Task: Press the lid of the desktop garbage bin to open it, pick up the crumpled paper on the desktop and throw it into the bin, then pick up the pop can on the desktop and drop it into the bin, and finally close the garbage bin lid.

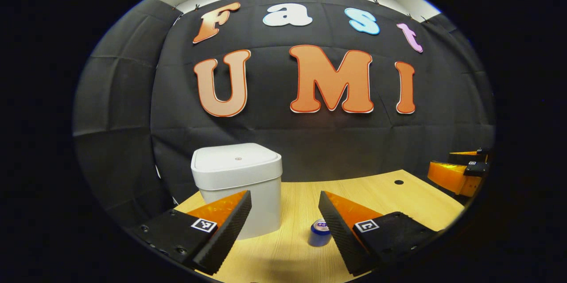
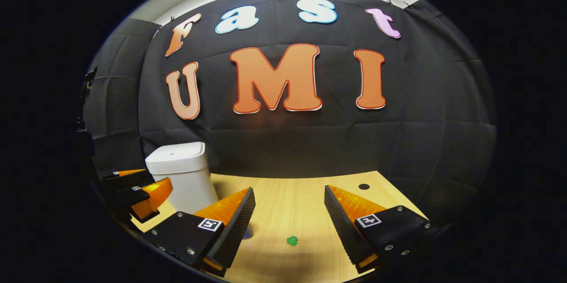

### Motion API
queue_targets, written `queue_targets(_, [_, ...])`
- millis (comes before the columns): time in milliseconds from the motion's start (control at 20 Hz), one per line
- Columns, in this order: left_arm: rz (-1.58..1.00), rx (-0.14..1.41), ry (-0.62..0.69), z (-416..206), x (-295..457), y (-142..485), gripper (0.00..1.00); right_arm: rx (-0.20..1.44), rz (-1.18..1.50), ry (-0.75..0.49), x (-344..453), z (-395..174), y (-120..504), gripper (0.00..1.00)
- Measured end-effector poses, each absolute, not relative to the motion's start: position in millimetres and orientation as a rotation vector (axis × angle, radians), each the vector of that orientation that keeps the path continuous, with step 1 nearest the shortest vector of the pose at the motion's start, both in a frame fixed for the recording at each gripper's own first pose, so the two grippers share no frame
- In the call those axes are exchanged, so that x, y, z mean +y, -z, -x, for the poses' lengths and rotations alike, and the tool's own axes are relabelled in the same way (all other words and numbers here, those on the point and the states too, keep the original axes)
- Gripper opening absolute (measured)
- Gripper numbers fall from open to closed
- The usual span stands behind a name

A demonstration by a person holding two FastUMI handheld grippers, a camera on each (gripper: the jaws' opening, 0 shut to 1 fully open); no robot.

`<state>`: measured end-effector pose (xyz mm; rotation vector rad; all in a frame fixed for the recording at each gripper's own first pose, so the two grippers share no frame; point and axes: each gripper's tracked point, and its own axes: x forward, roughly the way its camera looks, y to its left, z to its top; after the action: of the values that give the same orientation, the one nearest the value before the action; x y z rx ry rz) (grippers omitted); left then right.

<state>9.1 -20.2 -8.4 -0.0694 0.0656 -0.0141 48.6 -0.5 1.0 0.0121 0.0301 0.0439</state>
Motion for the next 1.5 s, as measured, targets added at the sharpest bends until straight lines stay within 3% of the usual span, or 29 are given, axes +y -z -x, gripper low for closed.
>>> queue_targets(200, [0.047, 0.046, 0.041, -18.1, -20.9, 6.3, 1.00, 0.007, 0.023, 0.009, -7.4, -53.5, -11.8, 0.94])
queue_targets(650, [0.034, 0.027, 0.182, -23.7, -29.8, 5.4, 0.97, -0.029, 0.022, 0.172, -14.7, -50.9, -17.4, 0.94])
queue_targets(1500, [0.091, 0.050, 0.046, -26.5, -15.1, 3.8, 0.96, -0.001, 0.041, 0.051, -3.5, -62.2, -24.4, 0.94])
